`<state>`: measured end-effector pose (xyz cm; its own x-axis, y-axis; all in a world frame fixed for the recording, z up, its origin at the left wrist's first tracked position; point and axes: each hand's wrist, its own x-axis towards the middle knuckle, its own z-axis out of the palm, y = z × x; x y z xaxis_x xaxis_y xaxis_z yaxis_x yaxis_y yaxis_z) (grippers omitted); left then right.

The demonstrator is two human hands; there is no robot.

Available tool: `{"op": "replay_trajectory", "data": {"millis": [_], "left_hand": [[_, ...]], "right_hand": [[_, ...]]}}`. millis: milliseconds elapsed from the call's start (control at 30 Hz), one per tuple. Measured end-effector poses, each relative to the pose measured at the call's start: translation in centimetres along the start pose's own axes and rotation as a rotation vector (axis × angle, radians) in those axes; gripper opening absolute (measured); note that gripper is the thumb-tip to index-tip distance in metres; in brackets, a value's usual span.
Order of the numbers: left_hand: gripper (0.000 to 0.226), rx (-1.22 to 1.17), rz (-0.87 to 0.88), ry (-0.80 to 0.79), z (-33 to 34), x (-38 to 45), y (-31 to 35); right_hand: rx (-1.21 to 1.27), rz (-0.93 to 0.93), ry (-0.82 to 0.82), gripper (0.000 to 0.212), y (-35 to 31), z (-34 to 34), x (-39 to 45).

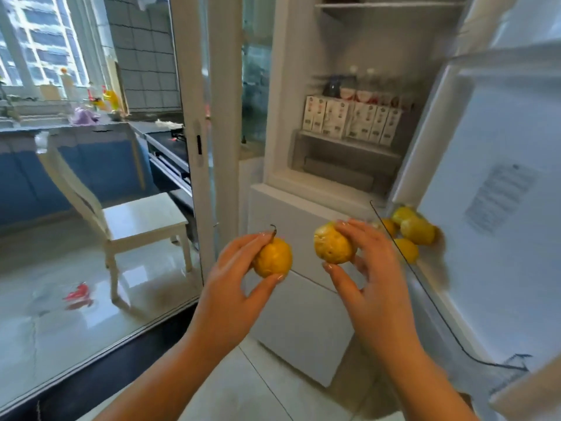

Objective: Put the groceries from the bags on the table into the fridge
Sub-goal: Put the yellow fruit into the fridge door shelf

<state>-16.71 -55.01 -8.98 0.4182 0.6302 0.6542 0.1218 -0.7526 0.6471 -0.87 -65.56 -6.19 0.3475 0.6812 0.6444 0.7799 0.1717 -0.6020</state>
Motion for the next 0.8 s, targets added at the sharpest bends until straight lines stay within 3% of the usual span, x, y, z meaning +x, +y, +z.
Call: {"op": "replay_trajectory", "data": {"millis": [300,633,800], "left_hand": [[0.055,-0.314,0.059,-0.204,6.7,7.4,-3.6],[0.053,-0.488,0.079,-0.328,13.0,15.1,-5.7],[0.056,-0.635,0.048,-0.437,17.1,17.4,-6.2]], "right_hand": [[-0.414,0.122,0.107,0.05,1.2,-1.8,3.7],[-0.565,0.174,0.204,0.057,3.7,-1.1,7.4],[-0.645,0.321,0.266,0.063,6.1,-1.9,7.7]]}}
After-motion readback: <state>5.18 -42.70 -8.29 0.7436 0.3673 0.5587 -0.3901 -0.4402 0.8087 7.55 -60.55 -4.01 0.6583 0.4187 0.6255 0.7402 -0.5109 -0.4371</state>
